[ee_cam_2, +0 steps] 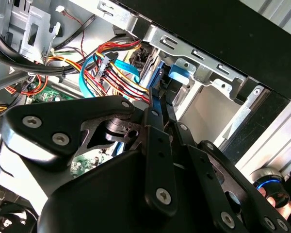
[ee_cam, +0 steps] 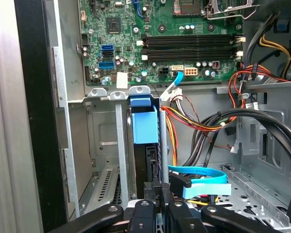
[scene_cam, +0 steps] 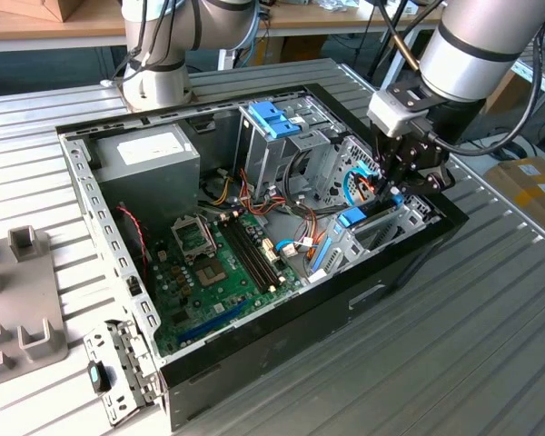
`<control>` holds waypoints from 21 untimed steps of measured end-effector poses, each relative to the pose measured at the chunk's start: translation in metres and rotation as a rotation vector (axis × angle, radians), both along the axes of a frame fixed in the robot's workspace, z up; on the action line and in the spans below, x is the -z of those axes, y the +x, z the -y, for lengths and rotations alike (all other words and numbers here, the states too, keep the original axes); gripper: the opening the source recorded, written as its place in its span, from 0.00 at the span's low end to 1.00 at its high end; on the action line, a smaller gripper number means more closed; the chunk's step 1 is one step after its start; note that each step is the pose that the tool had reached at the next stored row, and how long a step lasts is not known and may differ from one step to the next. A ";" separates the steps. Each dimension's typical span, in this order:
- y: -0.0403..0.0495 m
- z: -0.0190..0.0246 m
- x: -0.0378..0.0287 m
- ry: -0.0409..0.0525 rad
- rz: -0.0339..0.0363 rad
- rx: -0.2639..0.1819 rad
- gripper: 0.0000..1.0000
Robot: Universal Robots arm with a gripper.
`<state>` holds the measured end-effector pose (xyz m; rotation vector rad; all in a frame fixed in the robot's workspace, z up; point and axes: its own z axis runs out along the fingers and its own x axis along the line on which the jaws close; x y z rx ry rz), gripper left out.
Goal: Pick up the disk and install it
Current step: 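Insert the first disk wire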
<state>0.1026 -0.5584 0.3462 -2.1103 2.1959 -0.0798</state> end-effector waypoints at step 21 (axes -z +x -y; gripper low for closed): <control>0.0000 0.0000 0.0089 0.0000 -0.0020 -0.001 0.17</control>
